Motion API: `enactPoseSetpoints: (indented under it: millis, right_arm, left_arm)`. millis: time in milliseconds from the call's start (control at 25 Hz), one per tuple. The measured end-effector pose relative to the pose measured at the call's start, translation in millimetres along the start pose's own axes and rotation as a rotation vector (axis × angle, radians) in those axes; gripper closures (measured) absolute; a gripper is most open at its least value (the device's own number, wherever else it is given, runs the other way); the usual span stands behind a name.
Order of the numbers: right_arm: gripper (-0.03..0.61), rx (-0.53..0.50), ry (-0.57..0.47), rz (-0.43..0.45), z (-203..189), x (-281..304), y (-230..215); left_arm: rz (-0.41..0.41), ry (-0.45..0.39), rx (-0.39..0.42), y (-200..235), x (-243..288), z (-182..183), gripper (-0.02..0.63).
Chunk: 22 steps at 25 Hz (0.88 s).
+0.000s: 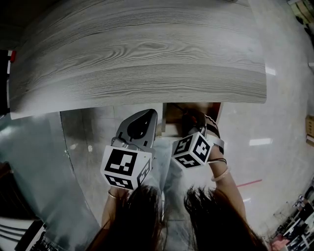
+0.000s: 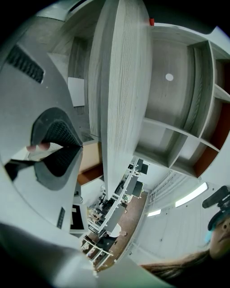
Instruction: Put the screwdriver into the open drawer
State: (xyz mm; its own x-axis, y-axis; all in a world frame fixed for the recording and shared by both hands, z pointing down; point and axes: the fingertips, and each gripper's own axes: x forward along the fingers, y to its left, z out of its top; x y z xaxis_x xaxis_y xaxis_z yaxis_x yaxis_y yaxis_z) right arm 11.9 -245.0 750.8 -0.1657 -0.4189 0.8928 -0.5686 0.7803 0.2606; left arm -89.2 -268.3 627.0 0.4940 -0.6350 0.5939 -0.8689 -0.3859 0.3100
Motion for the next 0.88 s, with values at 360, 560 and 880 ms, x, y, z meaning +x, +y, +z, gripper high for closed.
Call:
enactPoseSetpoints:
  millis: [360, 560, 880]
  right_arm:
    - [0.494, 0.004, -0.001, 0.012, 1.1, 5.4, -0.4]
    - [0.494, 0.009, -0.006, 0.018, 1.7, 5.2, -0.8]
    - [0.494, 0.004, 0.001, 0.013, 2.7, 5.4, 0.5]
  left_arm:
    - [0.001, 0.01, -0.01, 1.4, 4.1, -7.0, 0.597]
    - [-0.004, 0.014, -0.011, -2.1, 6.6, -8.9, 0.597]
    - [-0.003, 0.021, -0.008, -4.7, 7.5, -10.3, 0.597]
